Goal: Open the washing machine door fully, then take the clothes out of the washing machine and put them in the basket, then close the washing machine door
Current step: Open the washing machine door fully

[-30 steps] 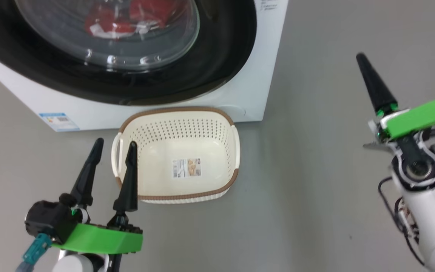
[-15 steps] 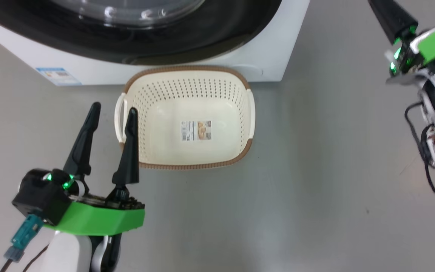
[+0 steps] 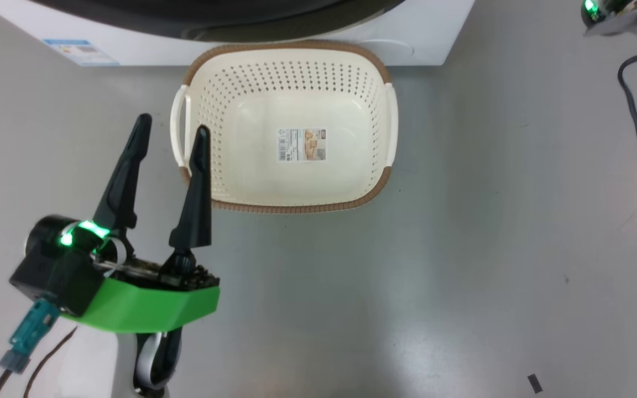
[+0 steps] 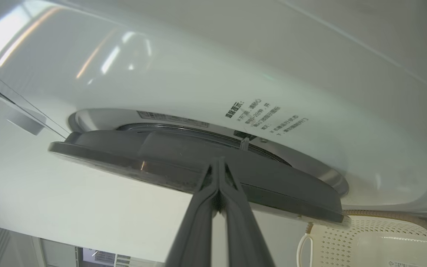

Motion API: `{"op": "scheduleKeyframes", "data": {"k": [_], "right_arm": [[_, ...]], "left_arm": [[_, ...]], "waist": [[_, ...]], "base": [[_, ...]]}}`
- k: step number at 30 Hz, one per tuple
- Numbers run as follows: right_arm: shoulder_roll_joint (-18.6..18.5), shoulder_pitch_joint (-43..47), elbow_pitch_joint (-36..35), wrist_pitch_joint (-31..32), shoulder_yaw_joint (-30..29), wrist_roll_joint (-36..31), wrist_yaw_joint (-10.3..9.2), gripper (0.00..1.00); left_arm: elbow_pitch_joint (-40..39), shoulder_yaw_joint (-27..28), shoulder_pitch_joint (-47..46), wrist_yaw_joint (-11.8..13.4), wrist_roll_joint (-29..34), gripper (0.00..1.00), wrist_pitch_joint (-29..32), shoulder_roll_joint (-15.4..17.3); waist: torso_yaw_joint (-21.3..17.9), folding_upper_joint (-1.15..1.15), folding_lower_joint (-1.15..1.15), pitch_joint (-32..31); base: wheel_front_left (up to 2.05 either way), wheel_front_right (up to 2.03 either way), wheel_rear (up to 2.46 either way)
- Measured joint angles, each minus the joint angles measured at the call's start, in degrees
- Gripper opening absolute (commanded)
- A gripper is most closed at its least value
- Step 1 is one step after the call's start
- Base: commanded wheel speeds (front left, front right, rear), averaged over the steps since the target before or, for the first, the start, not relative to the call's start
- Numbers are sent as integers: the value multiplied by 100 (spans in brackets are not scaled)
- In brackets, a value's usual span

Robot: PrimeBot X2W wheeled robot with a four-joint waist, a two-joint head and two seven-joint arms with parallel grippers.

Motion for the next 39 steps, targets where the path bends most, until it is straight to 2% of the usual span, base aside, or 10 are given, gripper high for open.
{"op": "scheduleKeyframes", "data": {"k": [10,21,39], "right_arm": [[62,-510,147,476,-183,280,0,0],[42,-884,454,911,-254,280,0,0],[122,-1055,679,1795,41,267,-35,0]], "left_arm": [[-38,-124,-79,40,-1,100,0,-3],[-43,-213,-160,42,0,100,0,-7],[42,-243,-276,91,76,100,-1,-16]], "waist": [[241,0,0,299],[444,0,0,511],[321,0,0,352]], "base": [[0,0,0],[0,0,0],[0,0,0]]}}
